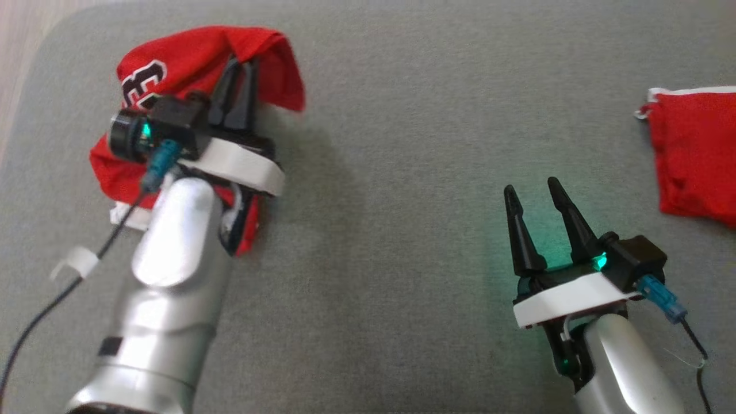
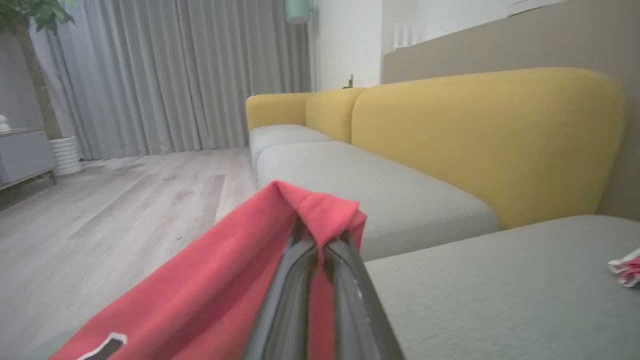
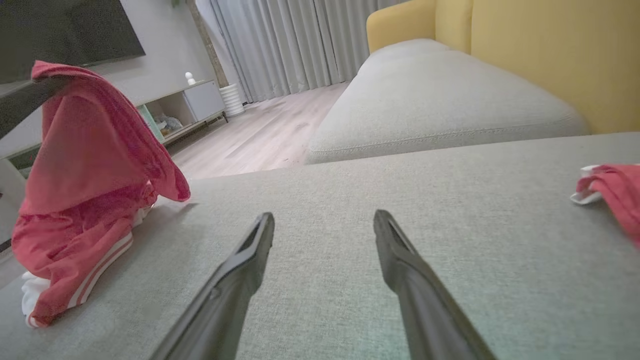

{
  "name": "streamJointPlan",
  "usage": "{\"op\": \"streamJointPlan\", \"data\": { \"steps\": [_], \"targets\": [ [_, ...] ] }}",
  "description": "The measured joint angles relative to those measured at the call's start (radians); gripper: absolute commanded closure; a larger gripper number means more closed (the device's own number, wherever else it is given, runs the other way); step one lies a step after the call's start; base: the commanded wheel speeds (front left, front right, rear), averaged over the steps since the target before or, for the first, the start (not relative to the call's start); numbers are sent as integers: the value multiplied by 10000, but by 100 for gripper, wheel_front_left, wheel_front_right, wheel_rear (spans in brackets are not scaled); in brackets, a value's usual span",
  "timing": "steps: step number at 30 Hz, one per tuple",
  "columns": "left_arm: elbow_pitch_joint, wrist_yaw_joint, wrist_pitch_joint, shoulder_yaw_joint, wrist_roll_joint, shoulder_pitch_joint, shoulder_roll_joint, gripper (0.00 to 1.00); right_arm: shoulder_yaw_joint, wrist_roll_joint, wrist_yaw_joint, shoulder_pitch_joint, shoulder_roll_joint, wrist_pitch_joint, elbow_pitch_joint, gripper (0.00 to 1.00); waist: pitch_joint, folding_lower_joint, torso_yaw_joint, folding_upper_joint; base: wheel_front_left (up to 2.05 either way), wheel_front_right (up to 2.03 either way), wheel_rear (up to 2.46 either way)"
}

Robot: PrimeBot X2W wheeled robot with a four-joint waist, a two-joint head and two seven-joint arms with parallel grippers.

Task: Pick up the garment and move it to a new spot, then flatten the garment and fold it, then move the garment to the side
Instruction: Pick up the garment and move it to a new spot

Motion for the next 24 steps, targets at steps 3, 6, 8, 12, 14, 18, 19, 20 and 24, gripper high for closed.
{"op": "streamJointPlan", "data": {
  "steps": [3, 6, 8, 12, 14, 18, 19, 20, 24],
  "targets": [
    [-648, -38, -23, -397, -221, 442, -130, 100, 21, 123, -2, 7, 0, 0, 4, 0, -180, 0, -266, 0, 0, 0, 0],
    [-1116, -44, -23, -1091, -642, 748, -138, 100, 88, 240, -2, 14, 0, 0, 10, 0, -312, 0, -578, 0, 0, 0, 0],
    [-1616, 12, -23, -1860, -1496, 783, -123, 100, 240, 320, -2, 15, 0, 0, 15, 0, -370, 0, -828, 0, 0, 0, 0],
    [-2259, 700, -23, -3626, -2880, 694, -134, 100, 412, 546, -2, 18, 0, 0, 13, 0, -424, 0, -1390, 0, 0, 0, 0],
    [-2464, 1089, -23, -4391, -3382, 518, -115, 100, 508, 633, -2, 17, -2, -2, 12, 0, -423, 0, -1700, 0, 0, 0, 0],
    [-2865, 1827, -23, -5580, -4472, -144, -105, 100, 698, 755, -2, 17, 0, -2, 15, 0, -375, 1, -2324, 0, 0, 0, 0],
    [-2922, 1981, -25, -5896, -4702, -315, -105, 100, 727, 757, -2, 17, -2, -2, 15, 0, -361, 0, -2476, 0, 0, 0, 0],
    [-2865, 2040, -25, -6355, -4939, -481, -98, 63, 746, 765, -2, 17, 0, -4, 15, 0, -345, 0, -2620, 0, 0, 0, 0],
    [-2253, 2084, 474, -8337, -5599, -610, -111, 0, 731, 857, -2, 17, 0, -8, 12, 0, -268, 0, -3038, 0, 0, 0, 0]
  ]
}}
